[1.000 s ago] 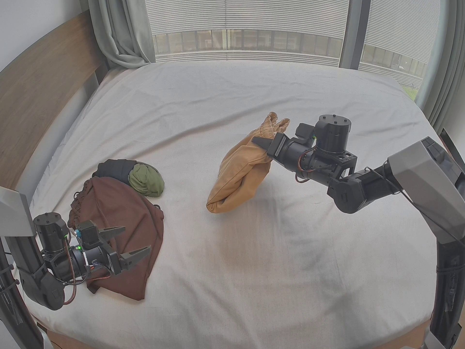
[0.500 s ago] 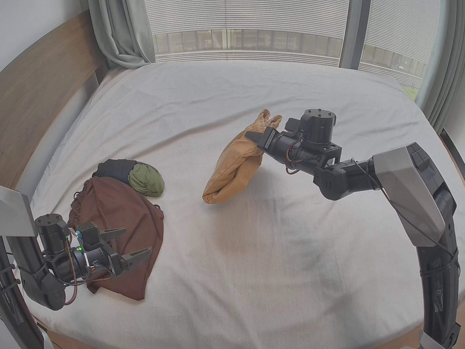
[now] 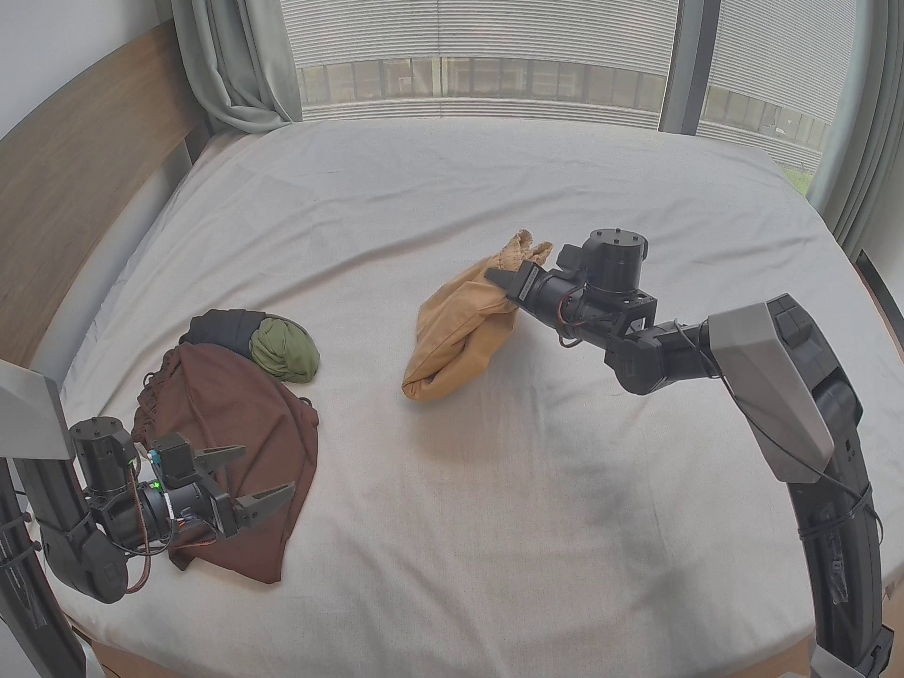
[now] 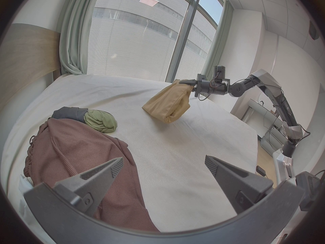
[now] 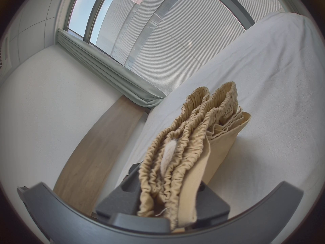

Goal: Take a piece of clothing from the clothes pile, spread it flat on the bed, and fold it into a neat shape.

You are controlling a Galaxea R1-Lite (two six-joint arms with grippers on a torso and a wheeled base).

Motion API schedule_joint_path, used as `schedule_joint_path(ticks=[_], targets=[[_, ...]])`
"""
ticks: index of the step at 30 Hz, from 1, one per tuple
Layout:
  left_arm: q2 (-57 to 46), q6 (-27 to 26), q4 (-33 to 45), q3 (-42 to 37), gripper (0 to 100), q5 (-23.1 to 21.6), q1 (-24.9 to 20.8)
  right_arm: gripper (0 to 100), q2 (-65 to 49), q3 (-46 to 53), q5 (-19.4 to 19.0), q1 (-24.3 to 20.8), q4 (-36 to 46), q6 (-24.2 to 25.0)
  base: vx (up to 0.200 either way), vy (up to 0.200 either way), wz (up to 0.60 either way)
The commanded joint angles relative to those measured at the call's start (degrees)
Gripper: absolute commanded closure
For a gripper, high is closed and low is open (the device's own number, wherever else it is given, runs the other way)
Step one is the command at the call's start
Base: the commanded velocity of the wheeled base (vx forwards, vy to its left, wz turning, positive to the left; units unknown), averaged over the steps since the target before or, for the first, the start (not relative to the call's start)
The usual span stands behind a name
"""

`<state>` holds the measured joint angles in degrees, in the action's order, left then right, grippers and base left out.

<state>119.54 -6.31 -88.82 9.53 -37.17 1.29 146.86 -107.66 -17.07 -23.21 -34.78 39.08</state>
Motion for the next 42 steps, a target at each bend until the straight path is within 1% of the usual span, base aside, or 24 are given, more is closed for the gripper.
schedule_joint_path(ticks=[1,5,11,16,22,23,26,29,31,32,38,42], targets=[[0.2,0.1,0.0,-0.1,0,0.0,0.0,100,4.5,-0.5,0.1,2.6,0.0,-0.6,0.0,0.0,0.0],[0.1,0.0,0.1,-0.1,0,0.0,0.0,100,5.0,2.8,0.8,3.5,-0.4,-1.3,0.0,0.0,0.0],[0.0,0.0,0.0,-0.2,0,0.0,0.0,100,4.4,11.4,3.2,3.3,-4.8,-1.7,0.0,0.0,0.0],[-0.2,0.0,0.0,-0.1,0,0.0,0.3,100,4.5,17.5,3.4,3.5,-9.5,-2.2,0.0,0.0,0.0],[0.0,0.0,0.0,0.1,0,0.0,0.2,100,4.2,21.4,3.4,4.5,-12.4,-2.6,0.0,0.0,0.0],[0.0,0.1,0.0,0.2,0,0.0,0.2,0,4.1,21.9,3.4,4.6,-13.0,-2.7,0.0,0.0,0.0],[0.0,0.0,0.0,0.1,0,-0.1,0.3,0,3.9,22.7,3.6,4.6,-14.8,-2.9,0.0,0.0,0.0],[0.0,0.0,0.0,0.1,0,-0.4,0.5,0,3.7,24.2,4.9,5.4,-18.3,-4.7,0.0,0.0,0.0],[0.0,0.0,0.0,0.1,0,-0.4,0.5,0,3.7,24.2,4.9,5.4,-18.3,-4.7,0.0,0.0,0.0],[0.0,0.0,0.0,0.5,0,-1.1,0.8,0,0.6,27.5,5.2,7.0,-19.5,-6.4,0.0,0.0,0.0],[-0.2,0.0,0.0,0.6,0,-1.1,0.7,0,-5.3,30.9,5.1,9.9,-19.4,-6.6,0.0,0.0,0.0],[0.0,-0.1,0.0,0.6,0,-1.2,0.8,0,-8.7,31.4,5.0,10.3,-19.2,-6.6,0.0,0.0,0.0]])
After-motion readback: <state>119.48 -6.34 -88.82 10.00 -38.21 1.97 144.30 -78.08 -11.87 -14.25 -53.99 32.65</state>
